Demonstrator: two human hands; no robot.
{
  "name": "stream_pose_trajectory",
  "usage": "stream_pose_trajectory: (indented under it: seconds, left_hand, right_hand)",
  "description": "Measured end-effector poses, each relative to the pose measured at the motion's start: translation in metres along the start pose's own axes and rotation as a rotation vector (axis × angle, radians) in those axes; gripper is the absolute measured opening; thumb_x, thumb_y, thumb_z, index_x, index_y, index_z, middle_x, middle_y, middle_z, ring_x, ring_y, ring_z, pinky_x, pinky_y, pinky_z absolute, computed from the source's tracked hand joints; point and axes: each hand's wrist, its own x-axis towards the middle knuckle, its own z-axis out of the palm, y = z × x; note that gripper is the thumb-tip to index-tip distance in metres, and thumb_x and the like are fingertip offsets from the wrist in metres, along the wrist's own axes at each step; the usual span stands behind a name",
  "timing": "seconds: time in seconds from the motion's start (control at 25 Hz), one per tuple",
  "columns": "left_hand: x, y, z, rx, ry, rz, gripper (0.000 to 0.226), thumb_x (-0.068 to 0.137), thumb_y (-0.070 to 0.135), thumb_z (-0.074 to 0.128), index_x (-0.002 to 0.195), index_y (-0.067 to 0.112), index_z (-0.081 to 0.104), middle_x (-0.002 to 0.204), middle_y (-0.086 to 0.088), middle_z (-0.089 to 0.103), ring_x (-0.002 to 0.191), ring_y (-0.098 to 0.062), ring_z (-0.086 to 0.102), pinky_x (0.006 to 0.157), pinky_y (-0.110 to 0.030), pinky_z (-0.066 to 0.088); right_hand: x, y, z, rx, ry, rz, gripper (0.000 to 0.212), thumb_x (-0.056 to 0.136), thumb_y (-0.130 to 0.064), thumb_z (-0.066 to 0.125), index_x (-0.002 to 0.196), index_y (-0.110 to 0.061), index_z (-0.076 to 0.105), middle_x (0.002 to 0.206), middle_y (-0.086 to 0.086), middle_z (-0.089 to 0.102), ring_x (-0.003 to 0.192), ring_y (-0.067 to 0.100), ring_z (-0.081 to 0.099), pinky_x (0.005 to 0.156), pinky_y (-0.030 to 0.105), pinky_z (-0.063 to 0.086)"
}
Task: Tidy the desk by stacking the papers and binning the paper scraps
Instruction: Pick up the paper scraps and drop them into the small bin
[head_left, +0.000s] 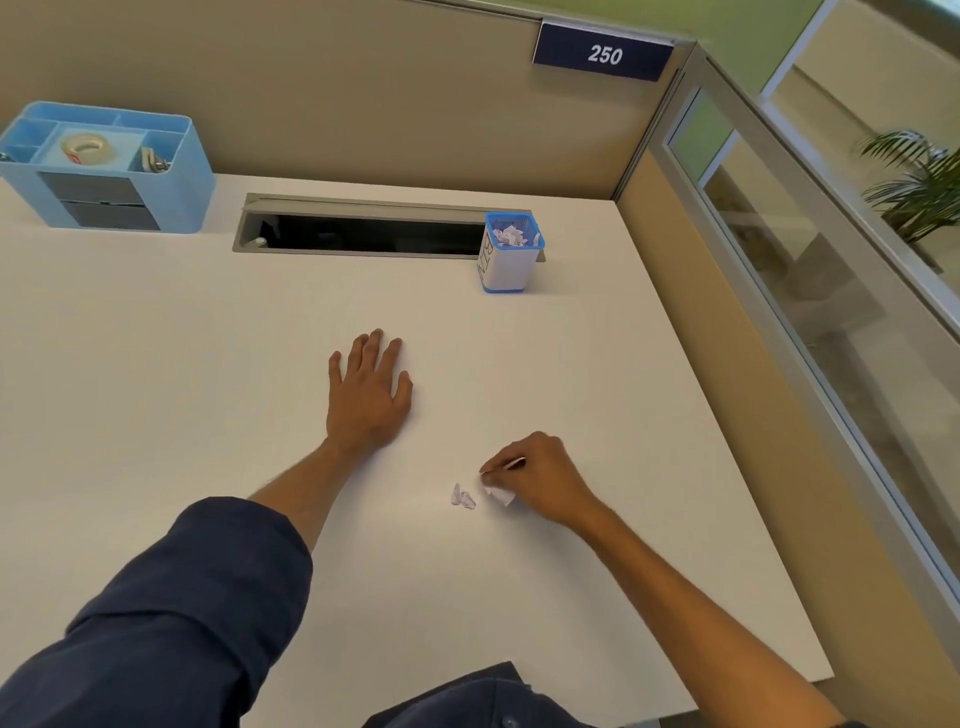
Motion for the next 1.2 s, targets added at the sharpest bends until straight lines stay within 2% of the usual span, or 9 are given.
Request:
stream_pose_trajectory:
  seconds: [0.12,0.24,0.36,0.48,0.56,0.72,0.92,1.04,1.2]
  left_hand:
    - [0.0,0.0,0.0,0.005,-0.001,-0.001,0.061,0.094,0.044,0.021,0.149,0.021,0.033,0.16,-0.005,0.024,0.148,-0.022,0.016,0.12,-0.05,0.008]
    - [0.0,0.001,-0.001,0.002,0.008,-0.003,0.062,0.093,0.044,0.02,0.149,0.021,0.033,0.16,-0.004,0.024,0.148,-0.022,0.016,0.12,-0.05,0.008]
    - [-0.001,0.002,-0.001,0.008,0.013,-0.005,0.063,0.093,0.045,0.018,0.15,0.022,0.032,0.161,-0.003,0.023,0.149,-0.021,0.015,0.12,-0.049,0.007]
    - [0.0,0.002,0.0,0.012,0.021,-0.008,0.062,0.093,0.045,0.02,0.15,0.022,0.033,0.161,-0.003,0.024,0.149,-0.02,0.016,0.12,-0.049,0.008]
    - [0.001,0.001,0.002,0.021,0.02,-0.008,0.062,0.094,0.044,0.021,0.15,0.022,0.033,0.161,-0.002,0.024,0.149,-0.02,0.016,0.12,-0.048,0.008]
    - [0.001,0.0,0.005,0.029,0.034,-0.007,0.061,0.094,0.044,0.022,0.149,0.022,0.035,0.16,-0.002,0.025,0.149,-0.02,0.018,0.12,-0.049,0.01]
    - [0.002,-0.002,0.007,0.029,0.038,-0.012,0.059,0.094,0.043,0.025,0.15,0.023,0.034,0.161,-0.001,0.025,0.149,-0.02,0.017,0.12,-0.049,0.01]
    - [0.002,-0.001,0.007,0.031,0.035,-0.011,0.059,0.095,0.043,0.025,0.15,0.024,0.033,0.161,-0.001,0.023,0.149,-0.019,0.016,0.121,-0.049,0.01]
    - [0.002,-0.001,0.007,0.034,0.03,-0.017,0.06,0.095,0.044,0.023,0.151,0.024,0.033,0.162,0.0,0.022,0.149,-0.019,0.015,0.121,-0.048,0.008]
  right_hand:
    - [0.011,-0.004,-0.026,0.352,0.034,0.055,0.009,0.078,-0.009,0.077,0.086,-0.007,0.078,0.083,0.005,0.076,0.076,0.01,0.07,0.068,0.019,0.054]
    - [0.035,-0.025,-0.057,0.55,0.099,0.067,0.017,0.08,-0.005,0.074,0.096,0.002,0.075,0.083,0.011,0.074,0.07,0.011,0.069,0.067,0.018,0.054]
    - [0.074,-0.048,-0.09,0.598,0.171,0.019,0.019,0.081,-0.004,0.073,0.099,0.002,0.073,0.081,0.008,0.073,0.066,0.009,0.069,0.064,0.016,0.052]
    - [0.123,-0.067,-0.121,0.568,0.288,0.003,0.02,0.08,-0.01,0.076,0.099,-0.003,0.073,0.089,0.008,0.073,0.074,0.011,0.069,0.063,0.016,0.053]
    - [0.16,-0.078,-0.136,0.485,0.416,-0.017,0.022,0.081,-0.015,0.077,0.1,-0.005,0.073,0.097,0.008,0.071,0.08,0.012,0.068,0.06,0.016,0.054]
    - [0.22,-0.095,-0.146,0.019,0.562,-0.171,0.018,0.087,-0.019,0.069,0.097,-0.006,0.075,0.1,0.007,0.072,0.083,0.012,0.063,0.056,0.018,0.046]
    - [0.267,-0.103,-0.153,-0.482,0.368,-0.027,0.023,0.089,-0.02,0.058,0.102,-0.007,0.072,0.107,0.013,0.07,0.087,0.022,0.065,0.058,0.029,0.048]
    - [0.268,-0.112,-0.156,-0.587,0.298,-0.009,0.026,0.089,-0.026,0.056,0.104,-0.012,0.072,0.105,0.01,0.071,0.084,0.022,0.065,0.06,0.029,0.045]
    - [0.262,-0.111,-0.143,-0.71,0.276,-0.004,0.03,0.091,-0.026,0.055,0.114,-0.009,0.063,0.115,0.012,0.066,0.095,0.027,0.064,0.069,0.034,0.047]
